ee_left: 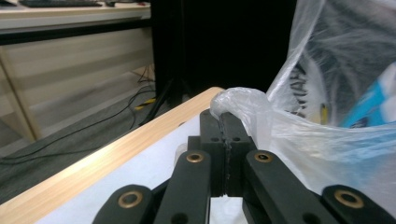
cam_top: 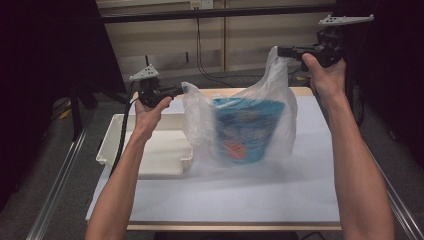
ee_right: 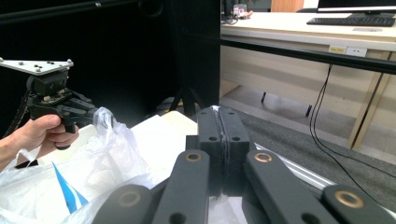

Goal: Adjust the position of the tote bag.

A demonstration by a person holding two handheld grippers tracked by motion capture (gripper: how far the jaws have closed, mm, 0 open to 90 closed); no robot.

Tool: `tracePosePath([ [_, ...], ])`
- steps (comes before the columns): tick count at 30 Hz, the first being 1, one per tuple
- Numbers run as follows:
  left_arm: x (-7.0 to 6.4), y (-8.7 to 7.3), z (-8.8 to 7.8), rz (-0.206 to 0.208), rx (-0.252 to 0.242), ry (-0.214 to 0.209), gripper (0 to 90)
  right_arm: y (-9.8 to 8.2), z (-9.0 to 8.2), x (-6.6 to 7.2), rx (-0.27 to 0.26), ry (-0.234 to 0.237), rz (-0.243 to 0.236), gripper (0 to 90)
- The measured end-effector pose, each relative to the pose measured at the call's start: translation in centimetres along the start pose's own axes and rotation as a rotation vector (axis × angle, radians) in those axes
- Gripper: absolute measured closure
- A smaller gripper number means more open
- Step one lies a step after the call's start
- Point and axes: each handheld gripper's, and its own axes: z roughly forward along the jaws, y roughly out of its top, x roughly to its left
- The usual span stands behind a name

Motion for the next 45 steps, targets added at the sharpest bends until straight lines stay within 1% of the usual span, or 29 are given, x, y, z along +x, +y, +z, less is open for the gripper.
tracePosePath([
  [3, -0.5, 0.7, -0.5, 0.011, -0.021, -0.01, 90.0, 0.1, -0.3, 0.2, -0.012, 0.011, 0.0, 89.5],
  [4, -0.8, 0.9, -0.7, 0.018, -0.027, -0.012, 90.0, 0.1, -0.5, 0.2, -0.023, 0.023, 0.005, 89.5],
  [5, -1.1, 1.1, -0.9, 0.027, -0.029, -0.003, 90.0, 0.1, -0.7, 0.2, -0.036, 0.031, 0.008, 89.6],
  [6, -1.3, 1.3, -1.1, 0.028, -0.042, -0.016, 90.0, 0.2, -0.9, 0.2, -0.052, 0.04, 0.01, 89.6],
  [9, -2.0, 1.8, -1.6, 0.042, -0.05, -0.032, 90.0, 0.4, -1.7, 0.5, -0.065, 0.037, 0.003, 89.7],
  [10, -2.2, 1.9, -1.8, 0.05, -0.05, -0.03, 90.0, 0.4, -1.7, 0.5, -0.065, 0.037, 0.003, 89.7],
  [11, -2.3, 2.1, -2.0, 0.058, -0.054, -0.023, 90.0, 0.4, -2.1, 0.7, -0.077, 0.044, 0.004, 89.7],
  [14, -2.6, 2.5, -2.6, 0.052, -0.074, -0.024, 90.0, 0.5, -2.6, 0.9, -0.082, 0.045, -0.002, 89.8],
  [16, -3.0, 2.7, -3.1, 0.051, -0.088, -0.042, 90.0, 0.4, -3.3, 1.1, -0.09, 0.047, -0.002, 89.8],
  [18, -3.2, 2.8, -3.2, 0.054, -0.09, -0.044, 90.0, 0.3, -3.5, 1.2, -0.094, 0.051, 0.0, 89.8],
  [21, -3.7, 3.0, -3.5, 0.055, -0.104, -0.062, 90.0, 0.1, -4.2, 1.2, -0.11, 0.057, 0.001, 89.9],
  [22, -3.8, 3.1, -3.7, 0.053, -0.107, -0.065, 90.0, -0.2, -4.7, 1.1, -0.115, 0.061, -0.003, 90.0],
  [23, -3.9, 3.1, -3.8, 0.059, -0.108, -0.06, 90.0, -0.2, -4.7, 1.1, -0.115, 0.061, -0.003, 90.0],
  [25, -4.0, 3.1, -4.2, 0.057, -0.115, -0.063, 90.0, -0.4, -5.1, 1.1, -0.111, 0.058, -0.009, 90.0],
  [26, -4.1, 3.0, -4.3, 0.044, -0.126, -0.072, 90.0, -0.5, -5.3, 1.1, -0.116, 0.061, -0.007, 90.0],
  [27, -4.2, 3.0, -4.4, 0.048, -0.127, -0.082, 90.0, -0.7, -5.6, 1.1, -0.122, 0.062, -0.005, 90.0],
  [28, -4.4, 3.1, -4.5, 0.063, -0.117, -0.082, 90.0, -0.8, -5.8, 1.0, -0.129, 0.063, -0.008, 90.0],
  [29, -4.7, 3.1, -4.6, 0.067, -0.118, -0.084, 90.0, -0.9, -6.0, 1.0, -0.131, 0.059, -0.009, 90.0],
  [30, -5.1, 3.1, -4.8, 0.079, -0.116, -0.075, 90.0, -1.2, -6.3, 1.1, -0.128, 0.053, -0.013, 90.0],
  [31, -5.1, 3.1, -4.8, 0.079, -0.116, -0.075, 90.0, -1.2, -6.3, 1.1, -0.128, 0.053, -0.013, 90.0],
  [32, -5.3, 3.2, -4.9, 0.091, -0.109, -0.072, 90.0, -1.4, -6.6, 1.1, -0.132, 0.053, -0.015, 90.0],
  [34, -5.4, 3.2, -5.1, 0.091, -0.108, -0.078, 90.0, -1.9, -7.1, 1.1, -0.14, 0.048, -0.006, 90.0],
  [35, -5.5, 3.1, -5.2, 0.103, -0.102, -0.079, 90.0, -2.3, -7.6, 1.1, -0.144, 0.048, -0.002, 90.0],
  [36, -5.6, 3.1, -5.3, 0.089, -0.108, -0.08, 90.0, -2.5, -7.8, 1.0, -0.148, 0.05, 0.001, 90.0],
  [38, -5.9, 2.9, -5.5, 0.099, -0.107, -0.088, 90.0, -2.6, -8.0, 1.1, -0.149, 0.054, 0.003, 90.0],
  [41, -6.3, 2.4, -5.8, 0.096, -0.114, -0.099, 90.0, -3.3, -8.8, 1.1, -0.168, 0.064, 0.009, 90.0],
  [43, -6.5, 1.8, -6.1, 0.088, -0.12, -0.102, 90.0, -3.6, -9.0, 1.0, -0.17, 0.062, 0.009, 90.0],
  [44, -6.6, 1.2, -6.2, 0.082, -0.128, -0.102, 90.0, -4.1, -9.2, 1.0, -0.176, 0.064, 0.012, 90.0],
  [45, -6.6, 1.2, -6.2, 0.082, -0.128, -0.102, 90.0, -4.1, -9.2, 1.0, -0.176, 0.064, 0.012, 90.0],
])
